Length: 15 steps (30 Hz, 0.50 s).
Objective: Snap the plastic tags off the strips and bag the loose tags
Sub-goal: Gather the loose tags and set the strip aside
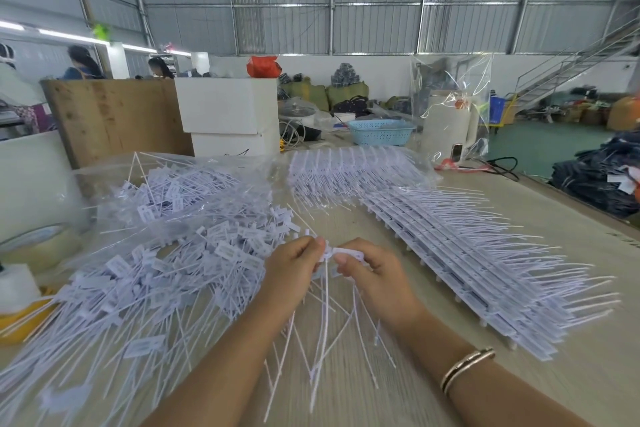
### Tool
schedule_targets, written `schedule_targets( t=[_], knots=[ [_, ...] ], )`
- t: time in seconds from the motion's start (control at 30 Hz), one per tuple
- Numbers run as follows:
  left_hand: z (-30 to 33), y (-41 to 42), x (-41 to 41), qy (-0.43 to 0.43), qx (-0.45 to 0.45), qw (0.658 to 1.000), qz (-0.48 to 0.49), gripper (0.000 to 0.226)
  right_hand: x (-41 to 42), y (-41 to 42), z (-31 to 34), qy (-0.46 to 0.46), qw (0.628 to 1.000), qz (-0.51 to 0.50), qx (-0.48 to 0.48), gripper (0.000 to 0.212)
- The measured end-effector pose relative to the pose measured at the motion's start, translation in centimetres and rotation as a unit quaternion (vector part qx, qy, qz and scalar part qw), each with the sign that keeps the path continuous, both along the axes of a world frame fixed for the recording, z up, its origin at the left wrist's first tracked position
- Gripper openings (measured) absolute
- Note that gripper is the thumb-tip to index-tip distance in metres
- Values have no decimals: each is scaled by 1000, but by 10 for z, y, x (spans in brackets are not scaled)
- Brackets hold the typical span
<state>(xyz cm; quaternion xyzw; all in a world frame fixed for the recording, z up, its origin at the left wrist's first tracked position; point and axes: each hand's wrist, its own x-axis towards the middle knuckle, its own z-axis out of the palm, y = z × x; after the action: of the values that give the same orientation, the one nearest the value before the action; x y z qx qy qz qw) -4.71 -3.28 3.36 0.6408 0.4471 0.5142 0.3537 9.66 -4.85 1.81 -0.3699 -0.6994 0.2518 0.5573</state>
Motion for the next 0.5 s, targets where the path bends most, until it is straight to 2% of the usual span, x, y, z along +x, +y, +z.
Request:
schedule_targets(
  t=[0.07,0.27,0.33,0.4,0.5],
  knots=[
    [0,0,1,-1,9,1000,-2,41,1,-1,2,61,996,35,-52,20],
    [-1,1,3,9,-3,1000,-11,39,2,0,2,130,981,81,-123,13],
    [1,3,-1,-28,-26,999,5,39,8,3,3,209,964,73,-146,16],
    [3,7,-10,-102,-57,993,25,34,21,7,6,284,946,49,-148,18],
    [4,10,-17,-150,-55,986,42,30,35,12,5,295,943,8,-155,21]
  ],
)
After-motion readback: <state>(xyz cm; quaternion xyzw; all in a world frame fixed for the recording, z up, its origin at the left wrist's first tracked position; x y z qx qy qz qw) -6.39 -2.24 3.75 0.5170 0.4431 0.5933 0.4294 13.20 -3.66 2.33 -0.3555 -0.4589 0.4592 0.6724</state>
